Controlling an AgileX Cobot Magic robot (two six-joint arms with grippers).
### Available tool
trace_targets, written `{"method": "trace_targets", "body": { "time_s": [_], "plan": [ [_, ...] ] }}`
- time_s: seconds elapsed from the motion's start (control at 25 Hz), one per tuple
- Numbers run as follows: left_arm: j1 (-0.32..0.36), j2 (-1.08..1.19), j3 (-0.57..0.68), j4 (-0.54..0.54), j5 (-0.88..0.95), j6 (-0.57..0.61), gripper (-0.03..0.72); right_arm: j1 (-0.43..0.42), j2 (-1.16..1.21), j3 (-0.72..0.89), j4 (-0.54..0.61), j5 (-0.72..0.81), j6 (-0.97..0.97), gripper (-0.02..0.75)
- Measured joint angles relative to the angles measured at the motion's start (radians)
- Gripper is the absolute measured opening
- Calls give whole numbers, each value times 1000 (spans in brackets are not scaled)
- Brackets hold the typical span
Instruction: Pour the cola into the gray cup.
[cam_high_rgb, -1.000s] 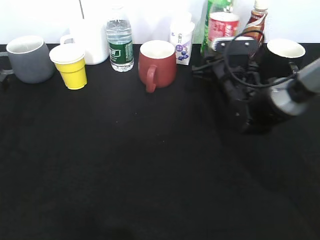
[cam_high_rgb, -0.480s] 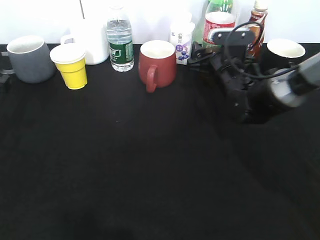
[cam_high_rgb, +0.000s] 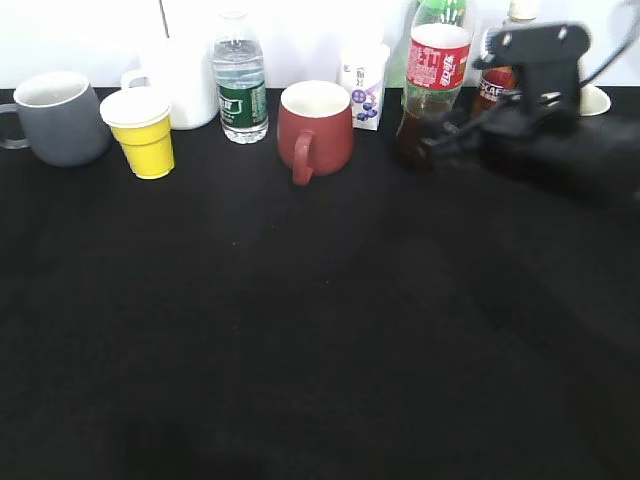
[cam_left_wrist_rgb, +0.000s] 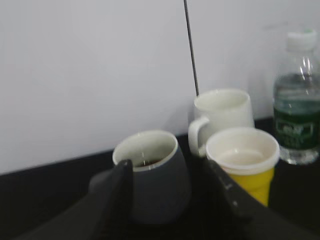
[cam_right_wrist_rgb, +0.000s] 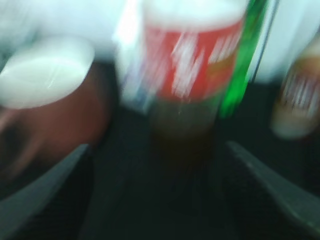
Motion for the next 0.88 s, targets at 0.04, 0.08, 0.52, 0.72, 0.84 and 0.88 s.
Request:
{"method": "trace_targets", "body": {
  "time_s": [0.04, 0.08, 0.52, 0.72, 0.84, 0.88],
  "plan": [
    [0, -47, -52, -4, 224, -2, 344, 0, -74, -13, 0, 247, 1, 591],
    [0, -78, -115, 2, 430, -2, 344, 0, -140, -37, 0, 466, 1, 588],
    [0, -593, -310, 178, 1643, -229, 345, 0, -701, -104, -221, 1529, 222, 585],
    [0, -971, -252, 195, 1648, -231, 351, 0, -1263, 151, -266, 1498, 233, 585],
    [0, -1044, -165, 197, 1638, -231, 417, 0, -1455, 236, -284, 1489, 233, 587],
    [0, -1044, -159, 198, 1607, -231, 467, 0, -1463, 242, -287, 1491, 233, 587]
  ]
}}
